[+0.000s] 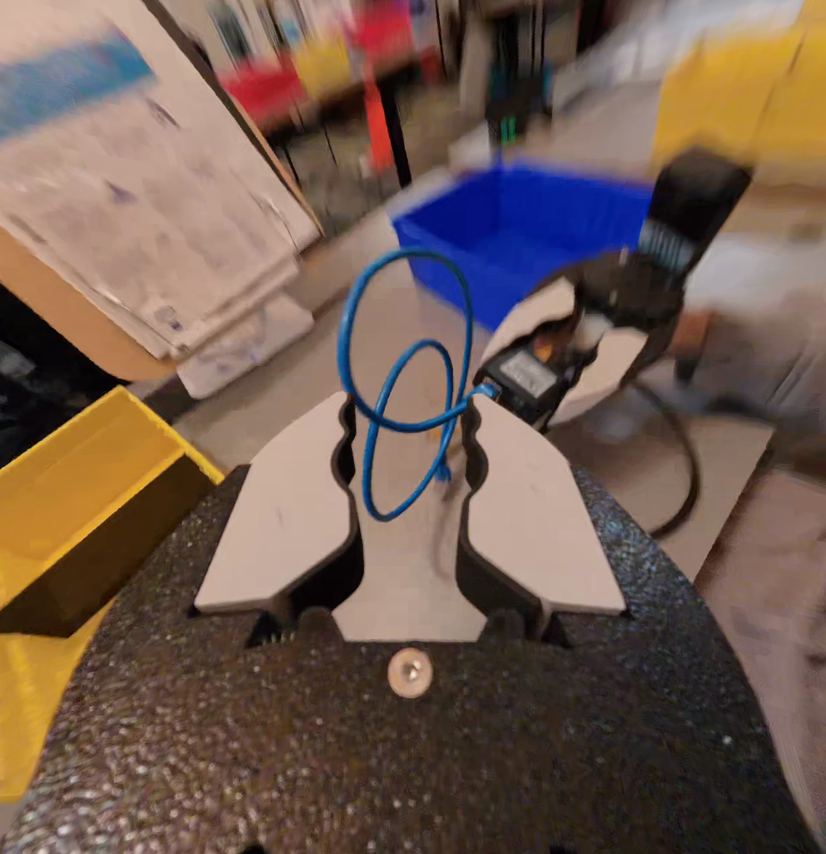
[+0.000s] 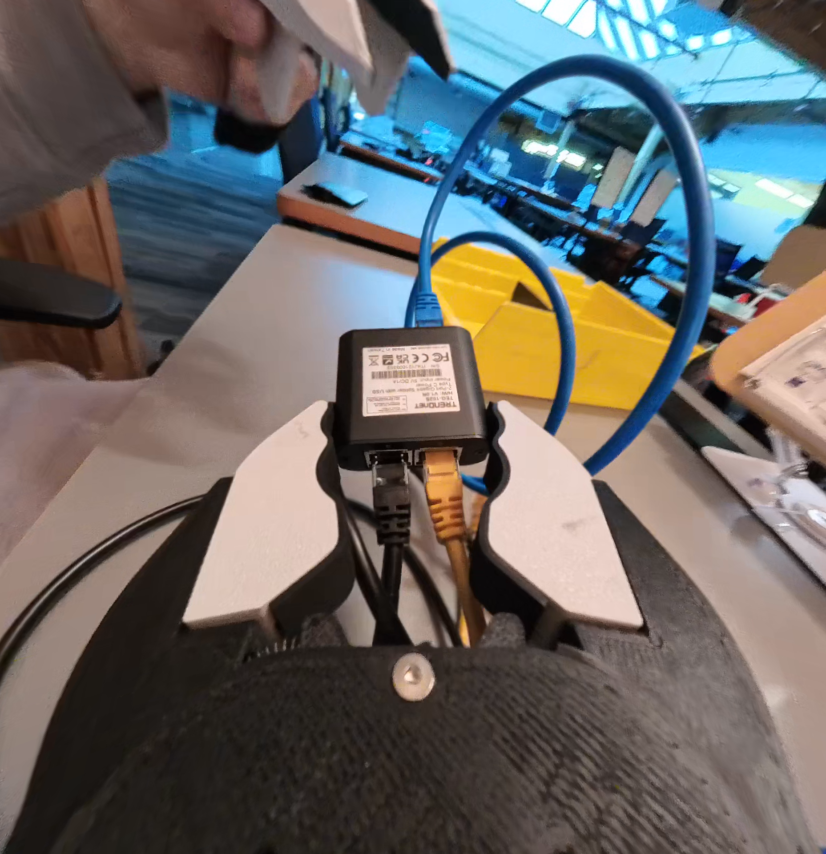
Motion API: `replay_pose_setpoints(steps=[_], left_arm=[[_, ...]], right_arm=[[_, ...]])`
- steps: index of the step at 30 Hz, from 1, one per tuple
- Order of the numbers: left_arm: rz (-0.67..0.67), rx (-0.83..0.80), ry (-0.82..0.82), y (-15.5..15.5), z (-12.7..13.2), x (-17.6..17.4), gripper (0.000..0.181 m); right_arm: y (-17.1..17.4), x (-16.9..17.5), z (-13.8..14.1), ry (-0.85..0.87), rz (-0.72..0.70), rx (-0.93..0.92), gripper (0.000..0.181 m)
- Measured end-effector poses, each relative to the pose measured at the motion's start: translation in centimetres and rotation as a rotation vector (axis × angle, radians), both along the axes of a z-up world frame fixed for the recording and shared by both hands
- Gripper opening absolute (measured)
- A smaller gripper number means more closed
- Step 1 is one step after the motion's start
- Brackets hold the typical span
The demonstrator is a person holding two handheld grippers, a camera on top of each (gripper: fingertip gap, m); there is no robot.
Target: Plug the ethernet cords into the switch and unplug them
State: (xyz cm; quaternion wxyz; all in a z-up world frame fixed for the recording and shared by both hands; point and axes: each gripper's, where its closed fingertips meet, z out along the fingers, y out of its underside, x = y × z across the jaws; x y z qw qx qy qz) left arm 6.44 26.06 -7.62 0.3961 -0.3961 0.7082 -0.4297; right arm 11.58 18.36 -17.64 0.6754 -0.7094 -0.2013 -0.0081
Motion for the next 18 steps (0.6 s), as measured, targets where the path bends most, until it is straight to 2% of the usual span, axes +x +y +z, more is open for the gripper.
replay_pose_setpoints(steps=[1, 2, 4, 7, 10, 14, 16, 18], left_arm=[[0.013, -0.105, -0.091, 1.0, 1.2, -1.2, 0.045], [0.028, -0.192, -0.152, 2.2, 1.7, -2.3, 0.045], [0.082, -0.317, -0.194, 5.0, 0.4, -3.8, 0.046], [0.16, -0.421, -0.089, 8.1, -5.1, -4.6, 0.049], [0.158, -0.506, 0.029, 8.5, -9.7, -4.9, 0.052], [0.117, -0.506, 0.106, 7.7, -12.1, -5.1, 0.052], [0.123, -0.473, 0.13, 7.7, -12.8, -4.9, 0.052], [0.094, -0.478, 0.149, 7.0, -13.3, -4.6, 0.052]], right_arm=[[0.0, 0.1, 0.9, -0.003, -0.02, 0.024, 0.061], [0.0, 0.1, 1.8, -0.005, -0.027, 0.05, 0.061], [-0.1, -0.1, 4.3, -0.021, -0.045, 0.11, 0.061], [-0.5, -0.5, 9.1, -0.048, -0.061, 0.201, 0.061], [-1.4, 0.7, 14.4, -0.081, -0.109, 0.238, 0.061], [-4.1, 6.5, 20.0, -0.217, -0.343, 0.246, 0.061], [-6.2, 10.6, 21.6, -0.28, -0.511, 0.24, 0.061], [-8.3, 14.7, 22.0, -0.311, -0.665, 0.216, 0.061]])
